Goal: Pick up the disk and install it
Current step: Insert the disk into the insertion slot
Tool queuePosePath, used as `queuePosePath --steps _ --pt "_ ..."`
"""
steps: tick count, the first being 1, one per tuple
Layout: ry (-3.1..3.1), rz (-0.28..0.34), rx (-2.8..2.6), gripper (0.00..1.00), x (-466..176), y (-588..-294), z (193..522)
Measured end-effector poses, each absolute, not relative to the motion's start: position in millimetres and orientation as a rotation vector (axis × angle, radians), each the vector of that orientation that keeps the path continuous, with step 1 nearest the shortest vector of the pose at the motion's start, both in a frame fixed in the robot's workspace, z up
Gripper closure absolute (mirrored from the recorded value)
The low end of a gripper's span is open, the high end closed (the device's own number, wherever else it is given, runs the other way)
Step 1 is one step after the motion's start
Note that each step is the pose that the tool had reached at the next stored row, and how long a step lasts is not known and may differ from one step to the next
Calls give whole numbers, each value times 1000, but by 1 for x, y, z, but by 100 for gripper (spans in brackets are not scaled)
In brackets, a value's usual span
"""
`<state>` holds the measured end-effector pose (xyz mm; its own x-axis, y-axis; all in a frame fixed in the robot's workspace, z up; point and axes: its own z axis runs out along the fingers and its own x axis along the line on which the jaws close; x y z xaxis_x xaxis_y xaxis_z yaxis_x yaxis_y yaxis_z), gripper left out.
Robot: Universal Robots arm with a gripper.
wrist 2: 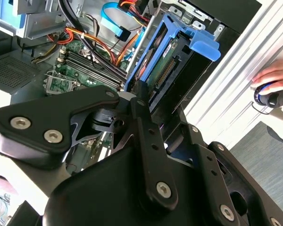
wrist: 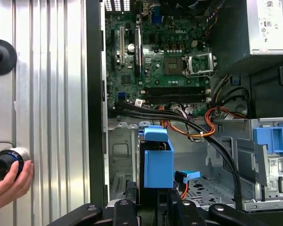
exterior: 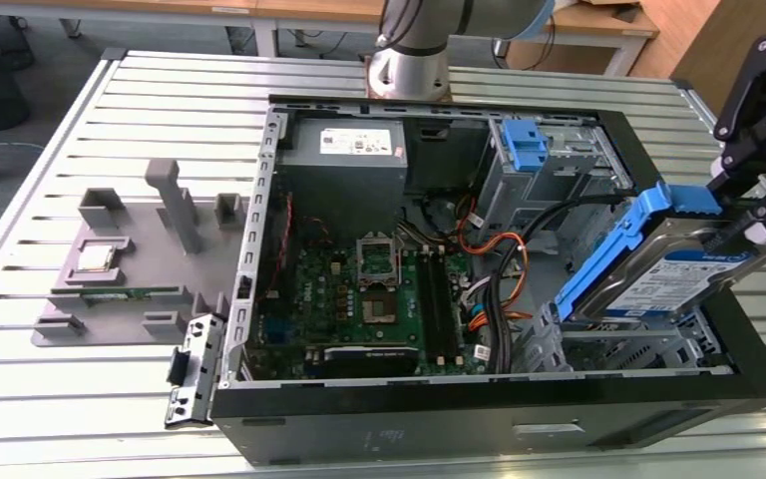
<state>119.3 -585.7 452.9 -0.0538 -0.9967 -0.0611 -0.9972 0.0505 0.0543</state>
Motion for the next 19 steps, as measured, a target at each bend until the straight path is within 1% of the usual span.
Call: queuePosePath --steps 19 --pt "2271 126 -2155 65 118 -586 449"
